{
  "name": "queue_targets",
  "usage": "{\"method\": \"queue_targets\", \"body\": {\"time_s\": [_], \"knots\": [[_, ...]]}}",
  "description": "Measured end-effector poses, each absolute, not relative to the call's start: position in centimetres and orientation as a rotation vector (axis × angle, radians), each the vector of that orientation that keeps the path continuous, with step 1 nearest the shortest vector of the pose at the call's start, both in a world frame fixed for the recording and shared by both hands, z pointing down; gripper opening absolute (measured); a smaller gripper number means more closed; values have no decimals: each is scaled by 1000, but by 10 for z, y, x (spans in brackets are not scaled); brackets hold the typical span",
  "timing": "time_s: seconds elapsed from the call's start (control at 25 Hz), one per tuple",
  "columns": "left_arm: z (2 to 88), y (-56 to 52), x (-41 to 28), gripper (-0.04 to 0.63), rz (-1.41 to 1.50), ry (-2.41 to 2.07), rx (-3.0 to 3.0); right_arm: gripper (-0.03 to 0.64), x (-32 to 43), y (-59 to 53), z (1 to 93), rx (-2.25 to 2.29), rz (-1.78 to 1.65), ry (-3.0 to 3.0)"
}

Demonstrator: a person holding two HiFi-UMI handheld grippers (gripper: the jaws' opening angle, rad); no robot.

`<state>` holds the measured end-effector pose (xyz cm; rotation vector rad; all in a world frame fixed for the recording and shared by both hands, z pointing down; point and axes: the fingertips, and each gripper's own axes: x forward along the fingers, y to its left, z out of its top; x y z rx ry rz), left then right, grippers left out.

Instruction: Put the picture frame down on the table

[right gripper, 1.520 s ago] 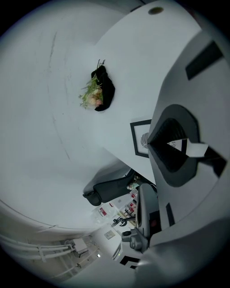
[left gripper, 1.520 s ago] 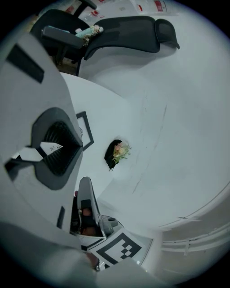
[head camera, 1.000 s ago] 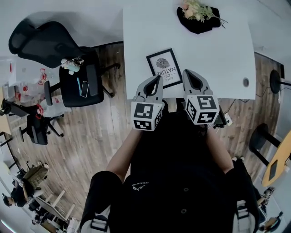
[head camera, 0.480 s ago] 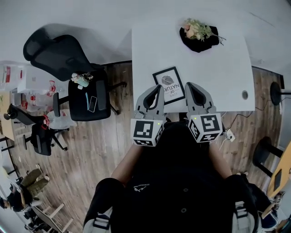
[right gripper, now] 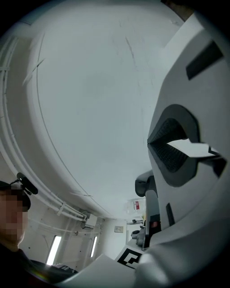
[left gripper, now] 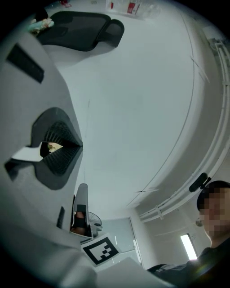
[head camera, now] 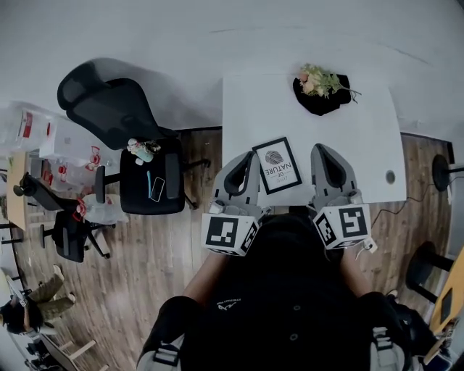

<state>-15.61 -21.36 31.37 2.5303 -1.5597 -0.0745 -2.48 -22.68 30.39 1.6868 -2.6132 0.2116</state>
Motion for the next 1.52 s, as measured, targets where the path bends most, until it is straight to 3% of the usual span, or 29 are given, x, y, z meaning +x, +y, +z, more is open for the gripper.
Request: {"method": "queue_targets", "body": {"time_s": [0.28, 0.96, 1.52], "knots": [[277, -216, -167, 6, -127, -1638, 2601, -2, -32, -224, 270, 1583, 63, -2760], [328, -202, -151, 6, 29, -1607, 2657, -2, -42, -207, 312, 1480, 180, -2768], [323, -204, -162, 6, -42, -1643, 2583, -2, -40, -200, 298, 1497, 67, -2759]]}}
